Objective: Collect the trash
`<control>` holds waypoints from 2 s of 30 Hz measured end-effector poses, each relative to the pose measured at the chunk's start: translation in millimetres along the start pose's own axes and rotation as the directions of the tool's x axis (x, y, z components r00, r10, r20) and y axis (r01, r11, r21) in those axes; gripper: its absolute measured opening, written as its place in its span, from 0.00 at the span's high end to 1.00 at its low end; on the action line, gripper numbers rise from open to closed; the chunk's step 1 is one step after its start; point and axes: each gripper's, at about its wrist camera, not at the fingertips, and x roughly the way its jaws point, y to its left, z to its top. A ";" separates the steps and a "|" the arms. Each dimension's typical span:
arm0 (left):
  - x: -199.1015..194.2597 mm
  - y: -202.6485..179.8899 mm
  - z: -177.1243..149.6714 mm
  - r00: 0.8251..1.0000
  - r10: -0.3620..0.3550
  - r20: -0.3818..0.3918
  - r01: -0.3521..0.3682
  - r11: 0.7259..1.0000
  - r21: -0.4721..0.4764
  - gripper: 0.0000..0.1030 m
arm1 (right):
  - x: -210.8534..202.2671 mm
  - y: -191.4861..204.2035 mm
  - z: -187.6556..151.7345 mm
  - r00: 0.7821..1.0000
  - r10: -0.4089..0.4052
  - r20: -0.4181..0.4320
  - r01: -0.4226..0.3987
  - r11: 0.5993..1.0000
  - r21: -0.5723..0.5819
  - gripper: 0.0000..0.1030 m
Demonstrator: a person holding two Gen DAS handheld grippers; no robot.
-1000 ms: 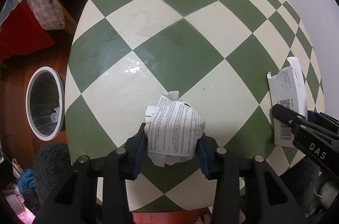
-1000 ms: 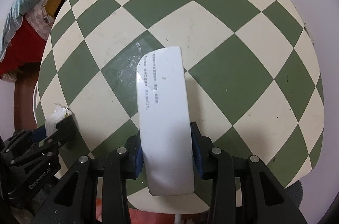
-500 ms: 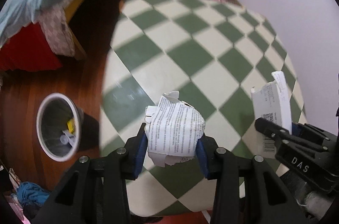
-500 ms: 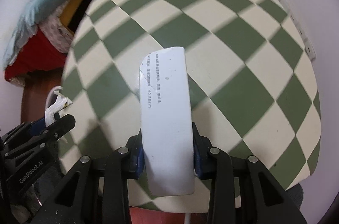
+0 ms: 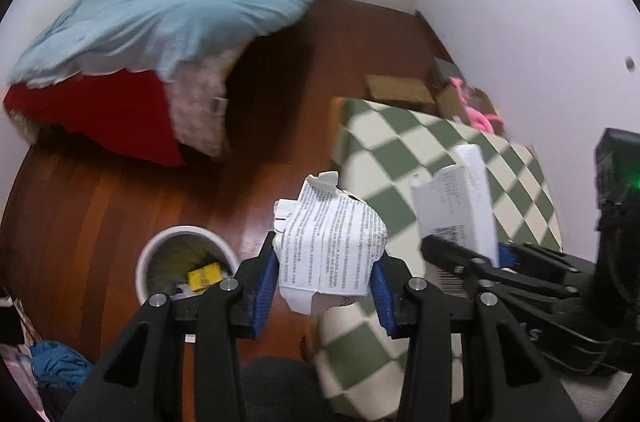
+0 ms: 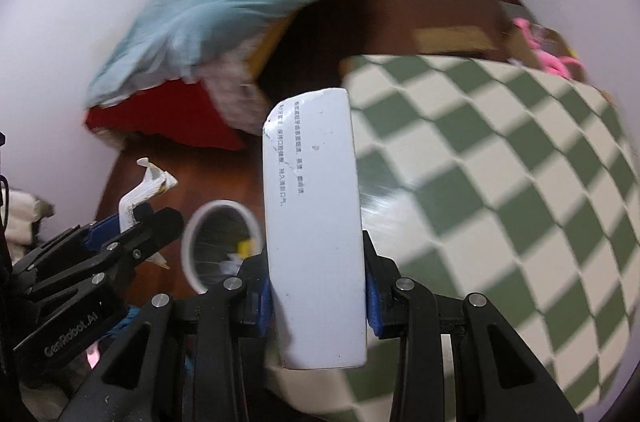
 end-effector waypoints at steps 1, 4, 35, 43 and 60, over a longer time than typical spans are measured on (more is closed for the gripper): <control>-0.1 10.7 1.7 1.000 0.006 0.000 -0.006 1.000 -0.014 0.63 | 9.7 16.6 4.4 1.000 0.018 -0.009 -0.018 1.000 -0.018 0.64; -1.1 64.0 -0.1 0.999 0.044 -0.010 -0.045 0.996 -0.079 0.63 | 45.7 64.4 12.6 0.997 0.058 -0.054 -0.062 0.996 -0.063 0.64; 128.3 291.5 -98.5 0.907 0.181 -0.380 -0.346 0.834 -0.429 0.07 | 377.6 179.5 -36.1 0.882 -0.040 -0.469 -0.028 0.990 -0.138 0.03; 92.8 266.5 -125.4 0.879 0.299 -0.371 -0.435 0.823 -0.366 0.07 | 324.4 179.6 -41.7 0.886 -0.220 -0.408 0.101 0.951 -0.293 0.02; -27.3 196.3 -133.7 0.929 0.281 -0.240 -0.354 0.863 -0.361 0.07 | 147.3 170.8 -59.9 0.949 -0.122 -0.291 0.036 0.958 -0.284 0.02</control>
